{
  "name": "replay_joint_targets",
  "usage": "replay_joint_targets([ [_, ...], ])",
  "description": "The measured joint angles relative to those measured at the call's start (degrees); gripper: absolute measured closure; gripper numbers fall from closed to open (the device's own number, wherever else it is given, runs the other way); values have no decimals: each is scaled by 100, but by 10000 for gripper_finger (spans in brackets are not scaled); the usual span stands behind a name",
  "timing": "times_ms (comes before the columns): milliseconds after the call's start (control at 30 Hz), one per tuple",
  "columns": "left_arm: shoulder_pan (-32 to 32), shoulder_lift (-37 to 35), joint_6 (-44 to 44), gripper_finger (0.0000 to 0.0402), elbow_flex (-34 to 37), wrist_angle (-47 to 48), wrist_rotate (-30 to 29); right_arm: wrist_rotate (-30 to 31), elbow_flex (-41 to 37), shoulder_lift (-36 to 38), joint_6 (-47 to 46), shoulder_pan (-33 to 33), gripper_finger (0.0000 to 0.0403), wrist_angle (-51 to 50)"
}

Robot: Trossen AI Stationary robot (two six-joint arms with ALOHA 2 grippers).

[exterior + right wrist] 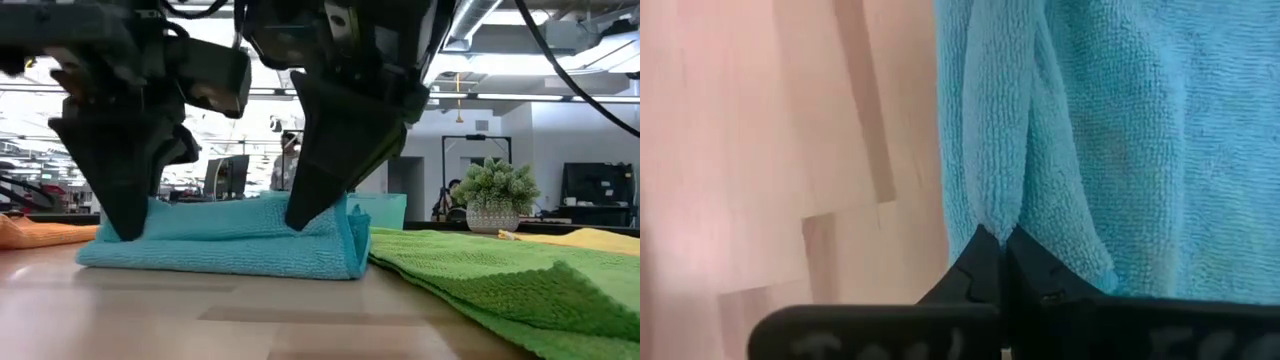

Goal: Roll microfiber towels into tight, uniform cylinder then place into a basket
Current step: Roll the blue towel

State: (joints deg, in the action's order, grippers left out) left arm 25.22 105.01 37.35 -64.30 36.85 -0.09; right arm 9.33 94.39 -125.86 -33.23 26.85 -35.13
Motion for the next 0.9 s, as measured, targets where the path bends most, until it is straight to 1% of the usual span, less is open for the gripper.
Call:
replay_joint_targets([
  [100, 5, -7, 107, 380, 45, -32, -128, 137, 0, 0, -95, 4, 392, -20],
  [267, 1, -6, 104, 367, 59, -152, -109, 150, 1, -19, -150, -26, 391, -103],
  [500, 16, -4, 146, 364, 64, -154, -82, 190, 28, -315, -236, -103, 394, -96],
  [600, 21, -4, 146, 364, 64, -158, -75, 179, 22, -319, -238, -103, 388, -80],
  [700, 21, -2, 146, 360, 64, -163, 5, 151, 20, -323, -238, -107, 390, -86],
  [800, 21, -2, 147, 343, 64, -163, 81, 148, 16, -328, -236, -100, 395, -84],
  [900, 23, -2, 148, 312, 64, -160, 108, 145, 15, -333, -236, -94, 391, -84],
])
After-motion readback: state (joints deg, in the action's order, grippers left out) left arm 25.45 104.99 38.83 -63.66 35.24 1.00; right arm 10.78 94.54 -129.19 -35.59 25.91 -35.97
